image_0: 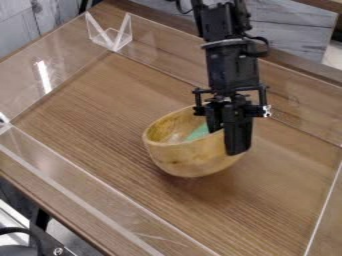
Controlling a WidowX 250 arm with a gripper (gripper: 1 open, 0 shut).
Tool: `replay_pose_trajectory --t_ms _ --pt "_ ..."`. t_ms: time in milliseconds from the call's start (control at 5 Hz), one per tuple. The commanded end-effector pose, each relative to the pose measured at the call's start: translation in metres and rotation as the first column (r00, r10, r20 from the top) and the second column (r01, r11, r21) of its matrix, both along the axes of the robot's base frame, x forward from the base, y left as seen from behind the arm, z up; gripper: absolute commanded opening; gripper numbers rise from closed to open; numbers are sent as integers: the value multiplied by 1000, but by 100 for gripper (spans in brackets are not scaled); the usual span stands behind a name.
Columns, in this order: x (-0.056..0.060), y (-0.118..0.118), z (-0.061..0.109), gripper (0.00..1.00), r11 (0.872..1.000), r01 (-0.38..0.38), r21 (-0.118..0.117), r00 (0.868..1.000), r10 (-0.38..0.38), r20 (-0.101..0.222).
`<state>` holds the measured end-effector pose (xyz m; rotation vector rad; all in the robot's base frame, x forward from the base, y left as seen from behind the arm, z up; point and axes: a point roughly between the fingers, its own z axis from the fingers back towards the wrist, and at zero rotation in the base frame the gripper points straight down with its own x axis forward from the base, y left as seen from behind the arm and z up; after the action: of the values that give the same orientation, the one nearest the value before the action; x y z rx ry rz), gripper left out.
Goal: Remove the green block from inside the brown bowl and put it on the table
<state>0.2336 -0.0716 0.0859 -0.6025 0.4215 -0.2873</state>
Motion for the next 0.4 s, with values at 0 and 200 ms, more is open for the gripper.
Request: replay_pose_trajectory --t_ms 0,200 --pt "0 6 8 0 1000 -1 -5 1000 1 12" --pt "0 9 11 0 1000 3 -11 1000 -3 8"
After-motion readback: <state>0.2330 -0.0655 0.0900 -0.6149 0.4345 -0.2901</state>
